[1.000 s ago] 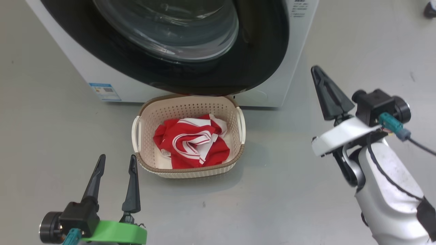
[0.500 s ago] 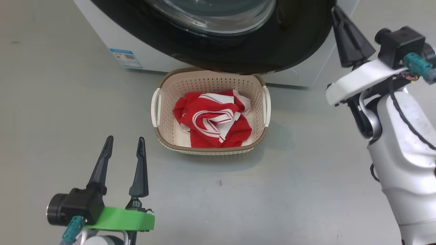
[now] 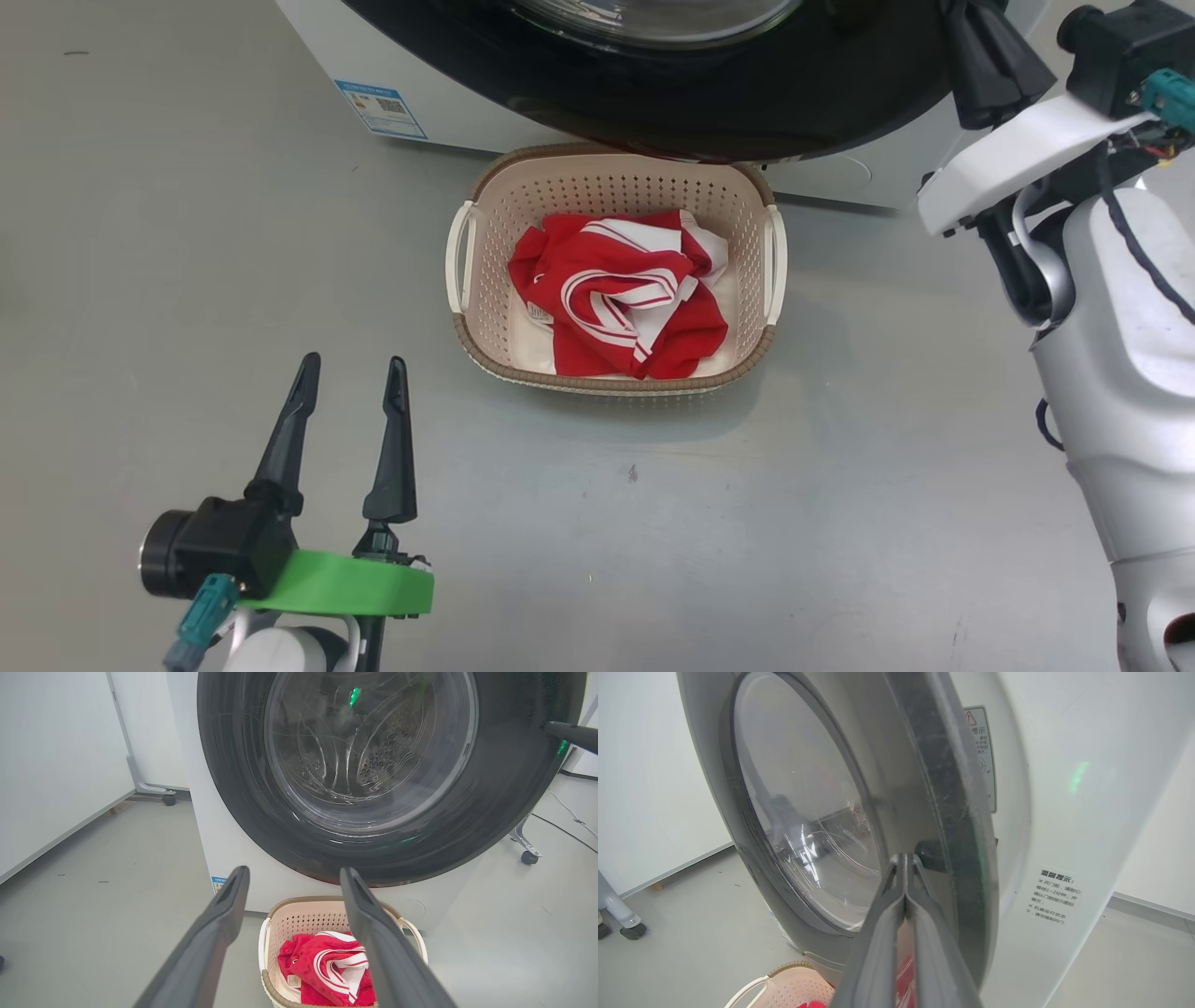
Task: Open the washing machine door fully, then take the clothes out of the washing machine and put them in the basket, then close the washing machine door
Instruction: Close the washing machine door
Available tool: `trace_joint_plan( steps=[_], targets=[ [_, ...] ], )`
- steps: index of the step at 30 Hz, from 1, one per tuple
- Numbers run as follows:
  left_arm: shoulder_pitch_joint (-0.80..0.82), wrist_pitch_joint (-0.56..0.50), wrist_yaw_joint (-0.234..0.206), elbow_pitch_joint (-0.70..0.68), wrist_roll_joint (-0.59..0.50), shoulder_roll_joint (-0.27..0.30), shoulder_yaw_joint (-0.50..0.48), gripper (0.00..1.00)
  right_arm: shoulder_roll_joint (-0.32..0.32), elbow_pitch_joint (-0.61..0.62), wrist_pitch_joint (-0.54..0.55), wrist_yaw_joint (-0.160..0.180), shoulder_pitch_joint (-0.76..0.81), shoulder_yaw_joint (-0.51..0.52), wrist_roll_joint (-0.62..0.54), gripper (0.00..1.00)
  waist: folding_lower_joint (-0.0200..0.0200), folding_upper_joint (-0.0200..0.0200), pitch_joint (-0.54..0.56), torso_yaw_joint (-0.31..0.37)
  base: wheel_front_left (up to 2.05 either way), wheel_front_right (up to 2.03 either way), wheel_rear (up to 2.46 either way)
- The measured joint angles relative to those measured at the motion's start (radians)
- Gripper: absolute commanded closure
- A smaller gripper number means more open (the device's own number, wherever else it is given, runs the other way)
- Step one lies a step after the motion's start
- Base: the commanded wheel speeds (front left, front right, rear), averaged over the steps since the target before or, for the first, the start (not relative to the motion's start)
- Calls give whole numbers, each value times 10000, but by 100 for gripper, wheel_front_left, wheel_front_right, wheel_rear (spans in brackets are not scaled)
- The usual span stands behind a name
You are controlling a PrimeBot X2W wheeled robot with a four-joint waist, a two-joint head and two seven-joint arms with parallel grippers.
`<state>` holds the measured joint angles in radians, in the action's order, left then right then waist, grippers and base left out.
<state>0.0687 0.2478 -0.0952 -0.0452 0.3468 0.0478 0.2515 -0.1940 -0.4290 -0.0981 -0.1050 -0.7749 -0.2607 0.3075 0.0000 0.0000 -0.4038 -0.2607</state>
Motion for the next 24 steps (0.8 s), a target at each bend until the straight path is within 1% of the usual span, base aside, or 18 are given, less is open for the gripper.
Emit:
trace_joint_plan(
  steps=[4,16,21,24],
  targets=[
    [146,4,50,-2,38,-17,138,0,-157,-198,10,-69,-363,48,0,100,0,0,-109,-69,0,0,0],
    [523,13,176,71,128,-44,412,0,-523,-848,159,-81,-1780,311,67,100,0,0,-578,-367,0,0,0],
    [703,15,182,209,128,-59,433,0,-596,-1156,130,-92,-2199,428,90,100,0,0,-735,-497,0,0,0],
    [717,17,184,230,132,-63,445,0,-596,-1317,46,-169,-2309,449,90,100,0,0,-767,-544,0,0,0]
  ],
)
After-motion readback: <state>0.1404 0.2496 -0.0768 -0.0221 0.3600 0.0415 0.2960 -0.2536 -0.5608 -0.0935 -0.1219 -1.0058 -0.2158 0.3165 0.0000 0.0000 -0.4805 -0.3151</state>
